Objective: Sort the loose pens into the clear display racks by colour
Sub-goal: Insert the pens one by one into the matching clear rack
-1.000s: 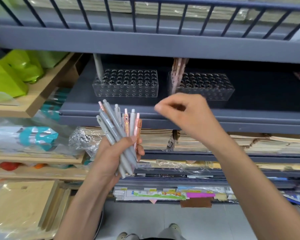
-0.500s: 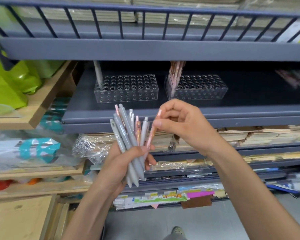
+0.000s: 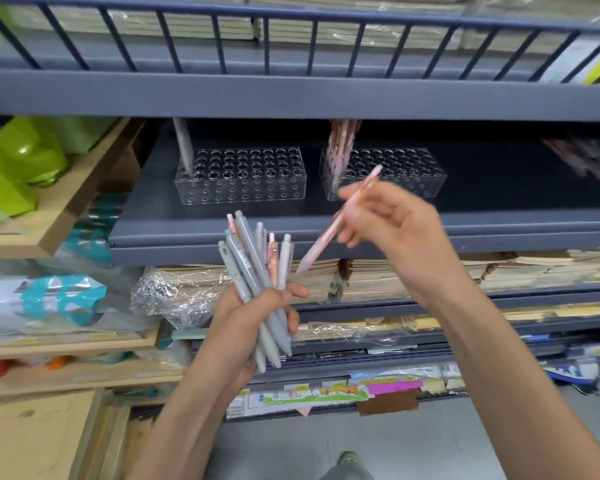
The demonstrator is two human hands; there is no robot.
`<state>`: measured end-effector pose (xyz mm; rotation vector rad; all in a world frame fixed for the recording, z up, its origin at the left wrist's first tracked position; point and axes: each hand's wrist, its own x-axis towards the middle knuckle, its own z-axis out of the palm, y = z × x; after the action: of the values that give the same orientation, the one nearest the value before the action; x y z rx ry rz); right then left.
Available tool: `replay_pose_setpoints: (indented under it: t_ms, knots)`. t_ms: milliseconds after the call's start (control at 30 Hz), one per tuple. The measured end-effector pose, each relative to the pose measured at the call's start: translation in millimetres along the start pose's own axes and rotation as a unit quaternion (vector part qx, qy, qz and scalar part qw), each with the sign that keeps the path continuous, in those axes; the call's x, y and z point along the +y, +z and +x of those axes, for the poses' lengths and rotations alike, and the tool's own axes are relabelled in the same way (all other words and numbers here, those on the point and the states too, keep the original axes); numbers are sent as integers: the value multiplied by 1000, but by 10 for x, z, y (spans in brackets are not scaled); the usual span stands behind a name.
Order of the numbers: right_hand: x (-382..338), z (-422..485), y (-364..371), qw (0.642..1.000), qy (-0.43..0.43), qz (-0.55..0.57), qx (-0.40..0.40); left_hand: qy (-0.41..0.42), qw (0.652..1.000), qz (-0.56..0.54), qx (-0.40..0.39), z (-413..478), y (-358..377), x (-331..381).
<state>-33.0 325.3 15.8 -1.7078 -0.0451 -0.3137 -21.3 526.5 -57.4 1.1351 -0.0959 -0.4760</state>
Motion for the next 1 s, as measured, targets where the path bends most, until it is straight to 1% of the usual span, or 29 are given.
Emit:
replay_pose_setpoints:
  t_ms: [100,200,267,333,500,600,667,733,800,1000]
  knots:
    - [-52,132,-223,994,-35,22,101,1,1000,-8,9,6,47,-31]
    - [-34,297,-402,983,-53,4,175,0,1000,-13,5,14,102,-50]
    - [6,414,-494,977,-64,-14,203,0,1000,-11,13,28,139,-68]
    - [60,527,-565,974,-73,-31,214,4,1000,-9,20,41,178,-87]
    - [166,763,-599,973,-97,-82,194,6,1000,-14,20,55,258,-123]
    - [164,895,-552,974,-65,-114,184,13,999,-21,22,60,303,-146]
    - [151,1002,-524,972,-33,-158,168,16,999,-20,30,62,323,-162]
    - [125,1083,-498,958,-33,-247,142,16,999,-16,38,63,341,-172]
    - [87,1116,-482,942,-46,-310,118,15,999,-8,41,59,354,-180]
    - [27,1159,-423,908,-28,-415,54,7,998,-4,57,55,377,-193]
